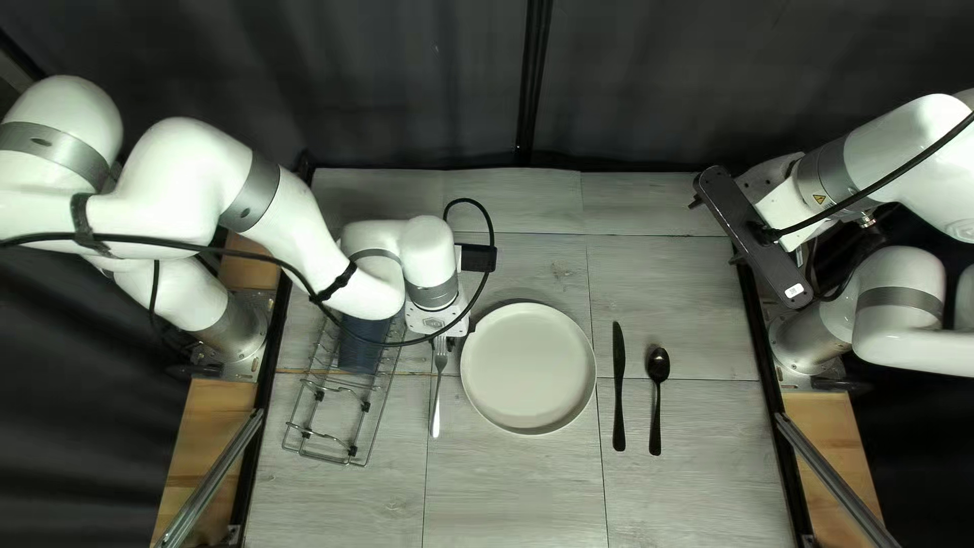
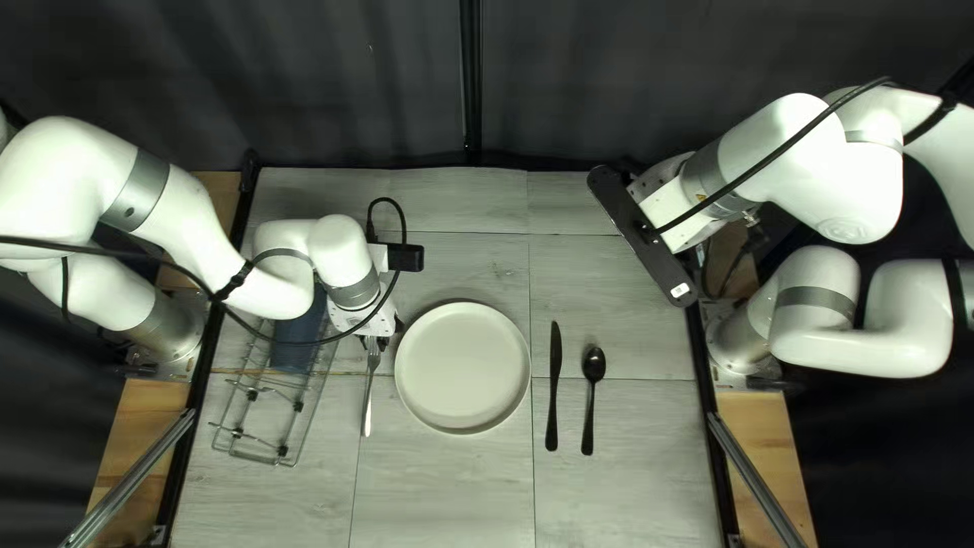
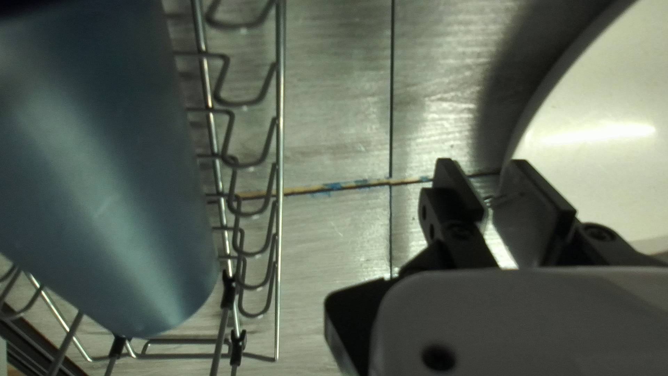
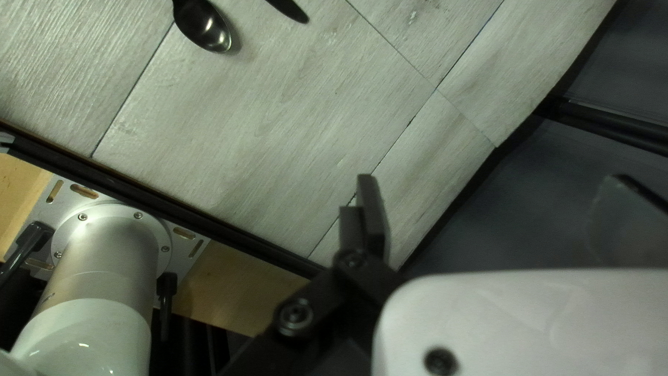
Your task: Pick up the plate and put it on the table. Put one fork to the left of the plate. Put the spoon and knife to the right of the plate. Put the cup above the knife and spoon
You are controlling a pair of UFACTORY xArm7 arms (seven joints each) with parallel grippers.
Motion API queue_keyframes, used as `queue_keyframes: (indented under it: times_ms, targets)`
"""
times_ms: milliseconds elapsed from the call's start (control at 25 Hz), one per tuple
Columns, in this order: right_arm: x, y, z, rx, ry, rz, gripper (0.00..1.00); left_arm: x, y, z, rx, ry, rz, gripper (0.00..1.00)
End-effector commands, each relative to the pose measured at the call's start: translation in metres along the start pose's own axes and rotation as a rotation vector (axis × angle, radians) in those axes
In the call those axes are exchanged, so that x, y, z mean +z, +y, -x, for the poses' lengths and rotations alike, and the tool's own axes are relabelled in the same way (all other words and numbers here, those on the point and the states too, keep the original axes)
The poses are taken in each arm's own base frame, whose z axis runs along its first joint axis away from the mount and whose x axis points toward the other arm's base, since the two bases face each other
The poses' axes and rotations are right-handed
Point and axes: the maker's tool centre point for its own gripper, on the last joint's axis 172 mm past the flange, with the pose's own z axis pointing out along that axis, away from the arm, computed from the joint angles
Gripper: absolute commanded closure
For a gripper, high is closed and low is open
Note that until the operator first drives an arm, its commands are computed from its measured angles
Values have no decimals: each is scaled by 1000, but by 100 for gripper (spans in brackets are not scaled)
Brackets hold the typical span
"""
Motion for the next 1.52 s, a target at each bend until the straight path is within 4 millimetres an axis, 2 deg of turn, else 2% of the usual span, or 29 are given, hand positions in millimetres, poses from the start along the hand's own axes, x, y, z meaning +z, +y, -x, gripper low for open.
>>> queue_keyframes:
  times_ms: [40, 800, 1120, 1280, 1320, 1360, 1400, 1520]
  targets:
    - [0, 0, 0, 0, 0, 0, 0, 0, -3, -6, 0, -11, -10, 100]
    - [0, 0, 0, 0, 0, 0, 0, 6, -9, -26, 1, -67, -22, 100]
    - [0, 0, 0, 0, 0, 0, 0, 15, -14, -34, 1, -92, -20, 100]
    - [0, 0, 0, 0, 0, 0, 0, 18, -15, -37, 2, -105, -16, 97]
    - [0, 0, 0, 0, 0, 0, 0, 18, -15, -37, 3, -107, -16, 83]
    - [0, 0, 0, 0, 0, 0, 0, 19, -16, -37, 4, -108, -15, 79]
    - [0, 0, 0, 0, 0, 0, 0, 19, -16, -38, 7, -109, -14, 48]
    - [0, 0, 0, 0, 0, 0, 0, 20, -17, -40, 11, -105, -10, 44]
